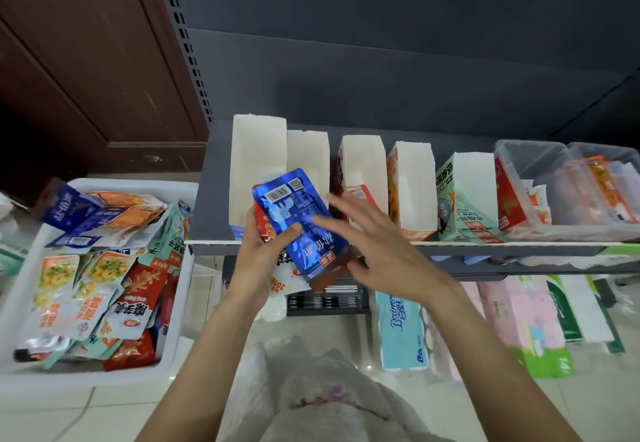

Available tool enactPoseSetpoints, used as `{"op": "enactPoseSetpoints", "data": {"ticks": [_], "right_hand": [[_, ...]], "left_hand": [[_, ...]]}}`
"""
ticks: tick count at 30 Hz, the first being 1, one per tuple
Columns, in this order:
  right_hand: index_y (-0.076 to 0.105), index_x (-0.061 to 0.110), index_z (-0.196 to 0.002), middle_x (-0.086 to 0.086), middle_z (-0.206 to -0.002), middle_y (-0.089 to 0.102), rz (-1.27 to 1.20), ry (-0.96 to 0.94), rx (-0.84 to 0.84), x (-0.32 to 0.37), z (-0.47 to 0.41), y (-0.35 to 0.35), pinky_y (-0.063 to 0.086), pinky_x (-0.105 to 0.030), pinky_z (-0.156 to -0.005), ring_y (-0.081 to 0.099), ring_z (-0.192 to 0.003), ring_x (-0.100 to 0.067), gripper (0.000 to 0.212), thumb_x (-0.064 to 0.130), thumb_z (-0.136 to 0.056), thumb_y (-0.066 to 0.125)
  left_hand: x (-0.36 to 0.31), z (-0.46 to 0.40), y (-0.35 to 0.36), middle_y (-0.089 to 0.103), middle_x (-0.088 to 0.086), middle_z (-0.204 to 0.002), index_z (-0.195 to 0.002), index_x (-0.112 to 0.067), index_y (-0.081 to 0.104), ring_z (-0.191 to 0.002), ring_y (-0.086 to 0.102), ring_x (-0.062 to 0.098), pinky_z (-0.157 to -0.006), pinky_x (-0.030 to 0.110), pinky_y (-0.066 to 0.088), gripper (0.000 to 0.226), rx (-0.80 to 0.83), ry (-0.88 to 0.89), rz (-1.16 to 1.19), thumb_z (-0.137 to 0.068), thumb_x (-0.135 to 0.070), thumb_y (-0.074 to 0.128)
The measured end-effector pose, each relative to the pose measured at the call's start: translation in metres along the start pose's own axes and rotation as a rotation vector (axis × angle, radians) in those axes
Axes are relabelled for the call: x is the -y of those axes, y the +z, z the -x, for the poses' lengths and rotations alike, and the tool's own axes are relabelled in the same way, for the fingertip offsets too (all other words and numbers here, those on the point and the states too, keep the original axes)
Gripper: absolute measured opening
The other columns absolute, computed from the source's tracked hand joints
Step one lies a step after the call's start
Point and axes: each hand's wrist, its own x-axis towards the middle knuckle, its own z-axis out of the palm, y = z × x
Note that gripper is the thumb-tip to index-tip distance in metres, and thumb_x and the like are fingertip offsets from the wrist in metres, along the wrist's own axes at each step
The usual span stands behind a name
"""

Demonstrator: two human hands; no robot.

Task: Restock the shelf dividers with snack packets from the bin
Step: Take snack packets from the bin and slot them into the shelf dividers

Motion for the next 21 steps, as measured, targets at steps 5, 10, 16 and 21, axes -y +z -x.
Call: {"op": "enactPoseSetpoints", "data": {"ticks": [5, 10, 16, 21], "right_hand": [[-0.010, 0.044, -0.146, 0.013, -0.157, -0.016, 0.154, -0.076, 0.146, 0.009, -0.009, 0.014, -0.004, -0.034, -0.116, -0.022, -0.142, -0.005, 0.098, 0.019, -0.087, 0.065], [-0.006, 0.045, -0.141, 0.022, -0.155, -0.006, 0.082, -0.024, 0.224, 0.015, -0.022, 0.007, 0.028, -0.024, -0.111, -0.016, -0.131, 0.015, 0.079, 0.004, -0.097, 0.046], [0.021, 0.044, -0.145, 0.019, -0.155, 0.017, -0.170, 0.002, 0.270, 0.029, -0.043, -0.015, 0.042, -0.017, -0.099, 0.012, -0.141, 0.001, 0.065, 0.010, -0.097, 0.049], [0.031, 0.040, -0.142, 0.017, -0.151, 0.028, -0.127, -0.046, 0.350, 0.029, -0.057, -0.026, 0.038, -0.025, -0.108, 0.021, -0.140, -0.001, 0.055, 0.014, -0.097, 0.048]], "left_hand": [[-0.005, 0.001, -0.004, 0.068, -0.003, -0.106, -0.125, -0.026, 0.048, -0.085, 0.069, 0.007, -0.063, 0.018, 0.053, 0.046, 0.043, 0.013, -0.011, -0.086, -0.007, 0.064], [-0.014, 0.001, -0.022, 0.070, 0.000, -0.110, -0.128, -0.020, 0.050, -0.094, 0.069, 0.010, -0.072, 0.023, 0.056, 0.051, 0.073, -0.052, 0.024, -0.080, -0.023, 0.066], [-0.028, 0.001, -0.057, 0.066, 0.007, -0.121, -0.134, -0.019, 0.045, -0.112, 0.062, 0.025, -0.095, 0.040, 0.050, 0.059, 0.231, -0.072, 0.034, -0.078, -0.019, 0.061], [-0.033, 0.000, -0.074, 0.068, 0.001, -0.116, -0.134, -0.029, 0.044, -0.108, 0.065, 0.019, -0.085, 0.033, 0.055, 0.057, 0.126, -0.001, 0.048, -0.080, -0.021, 0.060]]}}
